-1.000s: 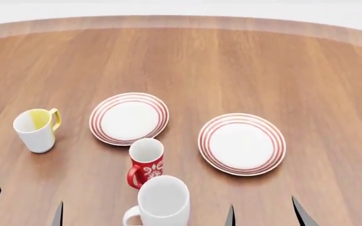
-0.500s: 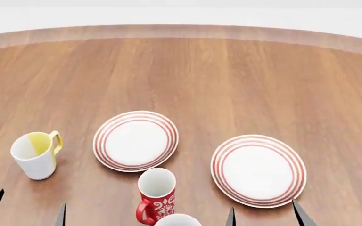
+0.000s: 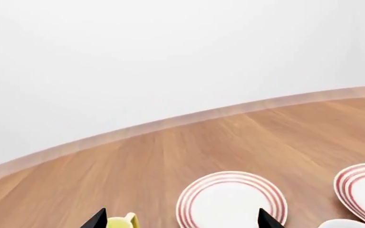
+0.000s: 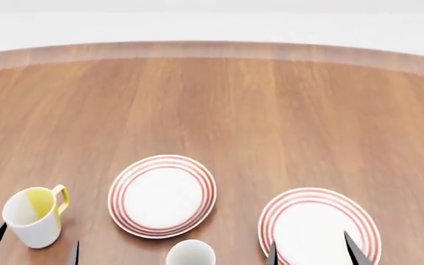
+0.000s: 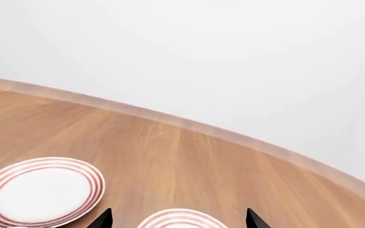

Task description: Put the white mug on the left plate.

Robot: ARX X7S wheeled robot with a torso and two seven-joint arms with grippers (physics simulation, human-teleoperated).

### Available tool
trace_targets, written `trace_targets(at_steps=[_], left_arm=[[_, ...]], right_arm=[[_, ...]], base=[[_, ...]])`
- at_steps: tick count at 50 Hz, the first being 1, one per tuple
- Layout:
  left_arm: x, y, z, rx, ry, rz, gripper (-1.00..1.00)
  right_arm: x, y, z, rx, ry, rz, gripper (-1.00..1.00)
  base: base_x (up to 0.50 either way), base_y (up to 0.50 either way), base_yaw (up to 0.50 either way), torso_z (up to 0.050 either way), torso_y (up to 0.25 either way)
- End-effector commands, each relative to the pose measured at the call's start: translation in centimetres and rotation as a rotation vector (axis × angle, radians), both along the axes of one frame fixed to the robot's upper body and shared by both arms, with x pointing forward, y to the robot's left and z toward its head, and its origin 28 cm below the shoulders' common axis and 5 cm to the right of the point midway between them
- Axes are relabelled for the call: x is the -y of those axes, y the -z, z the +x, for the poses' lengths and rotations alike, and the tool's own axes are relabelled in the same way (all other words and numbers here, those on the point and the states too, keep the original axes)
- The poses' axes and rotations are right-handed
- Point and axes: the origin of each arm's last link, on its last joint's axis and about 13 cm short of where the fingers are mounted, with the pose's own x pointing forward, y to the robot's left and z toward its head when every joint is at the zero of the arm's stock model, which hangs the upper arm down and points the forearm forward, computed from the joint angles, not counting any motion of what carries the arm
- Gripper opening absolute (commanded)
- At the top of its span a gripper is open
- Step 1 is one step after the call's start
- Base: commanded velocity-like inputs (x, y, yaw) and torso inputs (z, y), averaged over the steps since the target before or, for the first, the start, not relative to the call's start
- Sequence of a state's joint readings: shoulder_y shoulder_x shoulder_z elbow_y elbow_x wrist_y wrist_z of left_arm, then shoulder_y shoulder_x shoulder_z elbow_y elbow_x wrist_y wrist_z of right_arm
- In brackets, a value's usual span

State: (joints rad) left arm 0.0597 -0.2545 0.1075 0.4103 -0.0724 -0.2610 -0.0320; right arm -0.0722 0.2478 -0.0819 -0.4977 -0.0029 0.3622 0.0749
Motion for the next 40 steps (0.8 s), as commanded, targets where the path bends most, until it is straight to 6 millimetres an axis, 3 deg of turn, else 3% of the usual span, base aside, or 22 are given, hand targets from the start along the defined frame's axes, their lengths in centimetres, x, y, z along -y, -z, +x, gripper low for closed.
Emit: trace_targets(at_steps=[1,32,40], left_arm=[[0.01,0.08,0.00,-0.001,0.001,0.000,1.00],[0.09,0.21,-0.04,-0.005,0.007,-0.004,1.00],[0.01,0.32,-0.24,0.004,0.030,0.008,1.00]], right_arm=[[-0.04,-0.03,0.07,0.002,0.000,0.002,1.00],[-0.02,0.02,0.12,0.011,0.009,0.003,1.00],[-0.09,0.06,0.04,0.006,0.002,-0.002,1.00]], base=[[0.27,0.04,0.00,0.000,0.000],[0.22,0.00,0.00,0.000,0.000],[0.02,0.00,0.00,0.000,0.000]])
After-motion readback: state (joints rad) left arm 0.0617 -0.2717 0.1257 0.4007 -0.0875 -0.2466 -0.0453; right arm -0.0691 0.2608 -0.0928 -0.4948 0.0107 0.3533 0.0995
